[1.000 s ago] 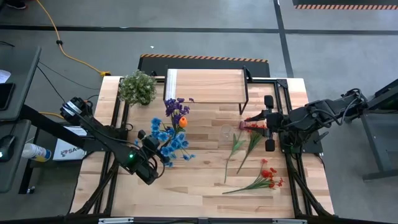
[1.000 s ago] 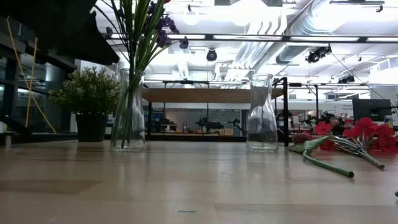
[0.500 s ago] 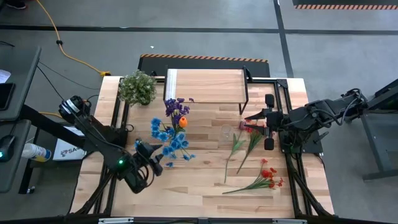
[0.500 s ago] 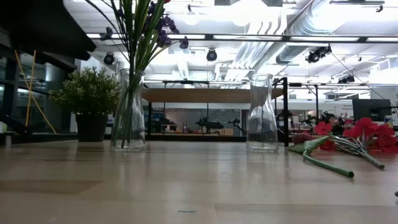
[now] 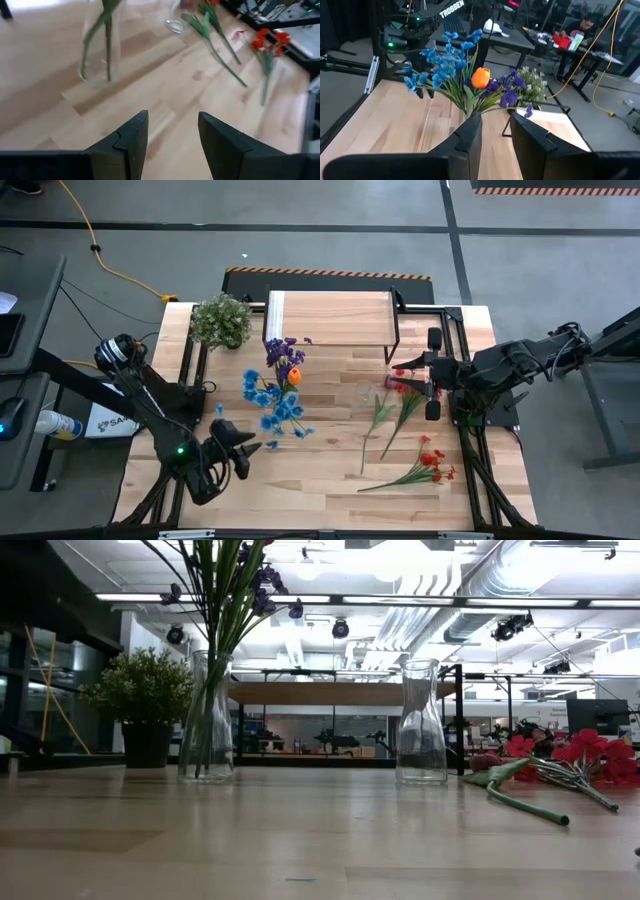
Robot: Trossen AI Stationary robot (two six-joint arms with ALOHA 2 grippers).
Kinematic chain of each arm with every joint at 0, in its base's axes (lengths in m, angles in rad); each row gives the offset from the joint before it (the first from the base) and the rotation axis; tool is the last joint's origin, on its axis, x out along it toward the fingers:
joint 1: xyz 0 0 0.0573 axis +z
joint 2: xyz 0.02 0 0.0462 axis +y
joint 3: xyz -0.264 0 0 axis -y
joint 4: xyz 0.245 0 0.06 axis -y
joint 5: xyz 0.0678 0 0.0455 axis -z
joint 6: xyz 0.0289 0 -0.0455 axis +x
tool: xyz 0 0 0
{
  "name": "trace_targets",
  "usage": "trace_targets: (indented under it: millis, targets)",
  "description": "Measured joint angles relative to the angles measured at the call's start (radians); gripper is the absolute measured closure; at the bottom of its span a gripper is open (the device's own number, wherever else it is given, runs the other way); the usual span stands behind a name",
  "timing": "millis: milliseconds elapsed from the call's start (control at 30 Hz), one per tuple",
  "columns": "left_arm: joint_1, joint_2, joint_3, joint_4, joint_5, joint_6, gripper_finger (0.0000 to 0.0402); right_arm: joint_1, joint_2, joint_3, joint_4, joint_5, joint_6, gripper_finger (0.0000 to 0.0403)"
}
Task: Pick and place flowers into a vace then onto a shelf
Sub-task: Put the red tulip into the right transparent vase
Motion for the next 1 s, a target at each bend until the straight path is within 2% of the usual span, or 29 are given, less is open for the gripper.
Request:
trace_targets:
  millis: [367, 600, 867, 1000]
  targets:
    - [-0.084, 0.0, 0.0, 0.203, 0.0, -0.114, 0.0195, 0.0, -0.019, 0.0, -0.055, 0.0, 0.019, 0.0308]
    - [-0.093, 0.0, 0.001, 0.329, -0.001, -0.125, 0.0195, 0.001, -0.062, 0.0, -0.204, -0.046, 0.281, 0.0308]
    - [-0.092, 0.0, 0.001, 0.419, -0.007, -0.122, 0.0195, 0.001, -0.082, 0.0, -0.365, -0.266, 0.623, 0.0308]
    - [-0.093, 0.0, 0.001, 0.449, -0.006, -0.119, 0.0195, 0.001, -0.074, 0.0, -0.444, -0.337, 0.74, 0.0308]
